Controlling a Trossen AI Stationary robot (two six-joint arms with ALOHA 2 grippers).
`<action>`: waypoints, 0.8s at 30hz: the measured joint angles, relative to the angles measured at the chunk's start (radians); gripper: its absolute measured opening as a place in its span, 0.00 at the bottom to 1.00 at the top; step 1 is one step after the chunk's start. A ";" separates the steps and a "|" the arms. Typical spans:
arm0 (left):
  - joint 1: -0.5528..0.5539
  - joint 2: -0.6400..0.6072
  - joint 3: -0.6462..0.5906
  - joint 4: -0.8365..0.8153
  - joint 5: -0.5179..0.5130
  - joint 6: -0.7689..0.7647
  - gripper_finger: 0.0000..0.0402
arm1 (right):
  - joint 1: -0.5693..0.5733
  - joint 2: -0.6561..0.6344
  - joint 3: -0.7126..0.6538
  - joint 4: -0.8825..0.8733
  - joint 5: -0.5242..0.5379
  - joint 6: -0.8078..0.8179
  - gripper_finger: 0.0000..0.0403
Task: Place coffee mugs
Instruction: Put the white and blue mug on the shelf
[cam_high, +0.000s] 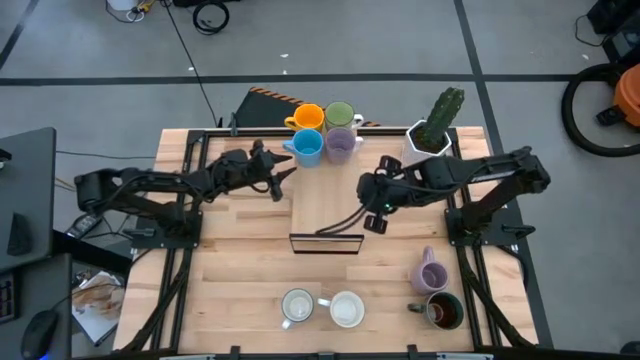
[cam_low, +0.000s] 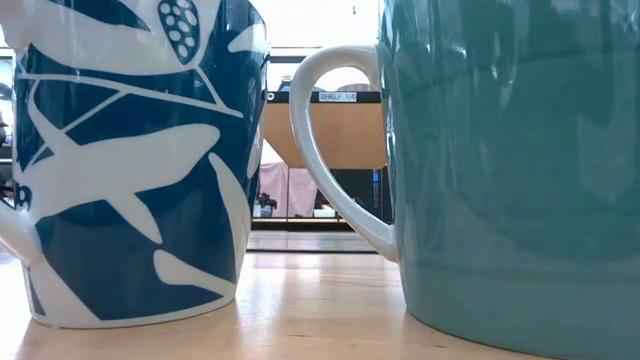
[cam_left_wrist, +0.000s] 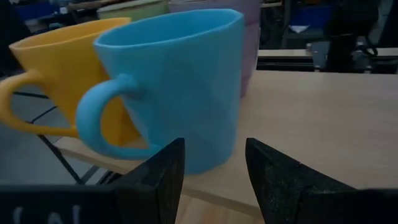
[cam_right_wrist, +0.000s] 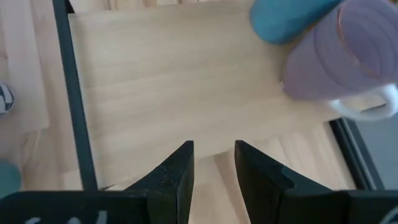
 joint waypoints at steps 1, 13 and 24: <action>-0.004 0.008 0.000 0.009 0.000 0.000 0.44 | 0.006 -0.010 -0.011 0.002 0.002 0.013 0.30; -0.018 0.059 0.001 0.081 0.003 0.013 0.44 | 0.090 -0.019 -0.085 0.036 0.028 0.122 0.30; -0.018 0.059 0.001 0.128 0.004 0.043 0.44 | 0.144 -0.020 -0.094 0.046 0.035 0.187 0.30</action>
